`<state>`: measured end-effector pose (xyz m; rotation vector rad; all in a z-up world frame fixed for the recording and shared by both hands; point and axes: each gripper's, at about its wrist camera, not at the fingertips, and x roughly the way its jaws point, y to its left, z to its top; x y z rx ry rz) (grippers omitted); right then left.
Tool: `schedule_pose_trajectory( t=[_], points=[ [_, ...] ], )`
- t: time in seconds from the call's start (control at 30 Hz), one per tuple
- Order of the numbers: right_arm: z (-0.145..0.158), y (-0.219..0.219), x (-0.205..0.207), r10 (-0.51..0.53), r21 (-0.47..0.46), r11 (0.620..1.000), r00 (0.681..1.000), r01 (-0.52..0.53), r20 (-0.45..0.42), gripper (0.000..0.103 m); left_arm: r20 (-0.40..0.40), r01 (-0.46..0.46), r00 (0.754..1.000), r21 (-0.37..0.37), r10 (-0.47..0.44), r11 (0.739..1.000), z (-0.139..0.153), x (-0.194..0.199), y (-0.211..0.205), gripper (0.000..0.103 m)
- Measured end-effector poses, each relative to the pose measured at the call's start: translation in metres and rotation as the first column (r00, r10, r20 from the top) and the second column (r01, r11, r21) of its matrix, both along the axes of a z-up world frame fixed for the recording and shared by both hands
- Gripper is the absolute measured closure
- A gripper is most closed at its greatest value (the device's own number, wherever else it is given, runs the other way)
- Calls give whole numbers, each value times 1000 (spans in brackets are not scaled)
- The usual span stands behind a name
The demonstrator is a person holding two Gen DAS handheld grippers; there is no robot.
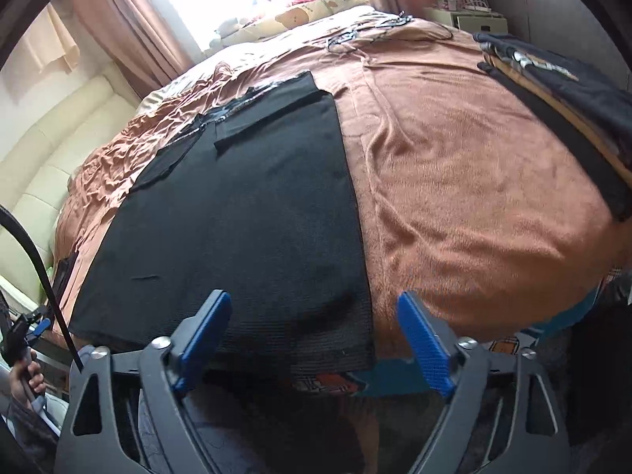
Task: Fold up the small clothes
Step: 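Close both grippers on the hem edge of the folded shirt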
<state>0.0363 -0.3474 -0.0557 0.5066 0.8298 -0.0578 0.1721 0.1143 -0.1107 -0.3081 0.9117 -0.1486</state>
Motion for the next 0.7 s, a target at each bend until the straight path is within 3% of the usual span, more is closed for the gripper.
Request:
schedule_pose_trajectory(
  t=[0.13, 0.33, 0.7],
  points=[
    [-12, -3, -1, 3, 47, 999, 1000, -3, -9, 32, -52, -21, 998, -25, 20, 999, -17, 3, 7, 32],
    [-27, -5, 5, 5, 95, 995, 1000, -2, -31, 45, -129, -51, 991, -141, 32, 989, -41, 9, 19, 52],
    [-50, -25, 5, -29, 232, 972, 999, 31, -14, 51, -174, -85, 984, -228, 45, 970, -54, 10, 22, 58]
  ],
)
